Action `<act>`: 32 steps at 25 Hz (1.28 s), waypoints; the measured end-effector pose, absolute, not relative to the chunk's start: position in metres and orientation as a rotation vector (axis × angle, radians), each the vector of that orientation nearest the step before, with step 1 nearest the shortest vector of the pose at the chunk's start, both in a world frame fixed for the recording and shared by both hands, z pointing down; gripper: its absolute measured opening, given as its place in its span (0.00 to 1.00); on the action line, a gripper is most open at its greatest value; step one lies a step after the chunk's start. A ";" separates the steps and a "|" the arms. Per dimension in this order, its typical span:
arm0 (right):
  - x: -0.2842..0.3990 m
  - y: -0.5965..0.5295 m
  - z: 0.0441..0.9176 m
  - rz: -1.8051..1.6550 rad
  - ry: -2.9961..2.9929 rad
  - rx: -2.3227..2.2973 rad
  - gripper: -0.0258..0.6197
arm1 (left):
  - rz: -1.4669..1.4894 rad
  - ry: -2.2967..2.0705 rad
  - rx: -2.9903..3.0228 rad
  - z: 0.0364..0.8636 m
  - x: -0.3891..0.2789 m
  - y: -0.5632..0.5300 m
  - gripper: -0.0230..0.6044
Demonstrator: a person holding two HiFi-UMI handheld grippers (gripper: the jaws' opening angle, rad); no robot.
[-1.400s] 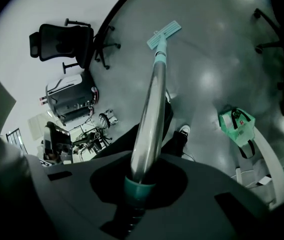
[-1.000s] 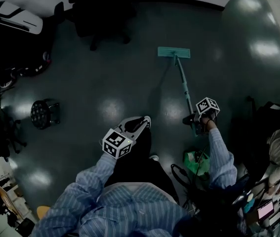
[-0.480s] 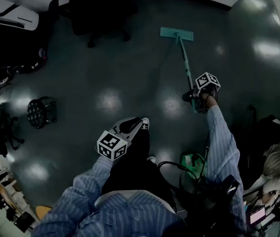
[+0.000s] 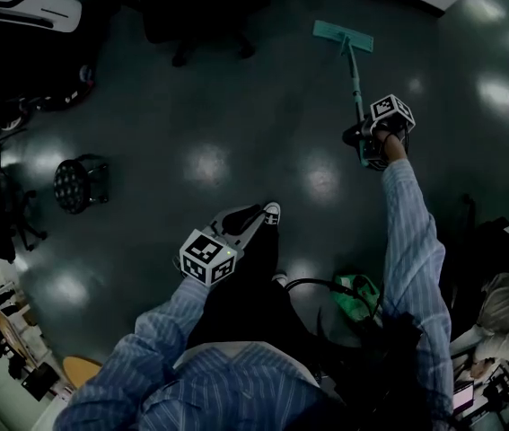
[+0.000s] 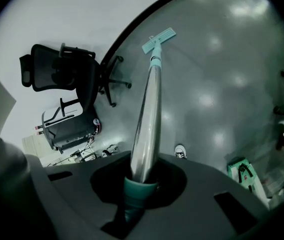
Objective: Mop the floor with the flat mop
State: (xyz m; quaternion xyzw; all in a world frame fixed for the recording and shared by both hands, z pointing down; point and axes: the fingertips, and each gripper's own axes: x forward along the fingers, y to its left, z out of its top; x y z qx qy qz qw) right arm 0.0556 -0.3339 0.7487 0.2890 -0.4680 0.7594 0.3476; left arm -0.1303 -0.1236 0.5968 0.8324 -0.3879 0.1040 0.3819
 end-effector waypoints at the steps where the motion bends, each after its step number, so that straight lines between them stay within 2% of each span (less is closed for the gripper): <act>1: 0.053 -0.334 0.749 1.974 -1.221 0.757 0.09 | 0.266 -0.993 2.122 0.598 -0.132 -0.121 0.13; 13: 0.055 -0.244 0.720 2.118 -1.267 0.744 0.09 | 0.248 -0.994 2.162 0.583 -0.138 -0.085 0.13; 24: 0.079 -0.057 0.710 2.203 -1.263 0.718 0.09 | 0.248 -0.928 2.217 0.559 -0.099 -0.002 0.13; 32: 0.076 0.078 0.694 2.282 -1.257 0.707 0.09 | 0.271 -0.932 2.251 0.547 -0.094 0.075 0.13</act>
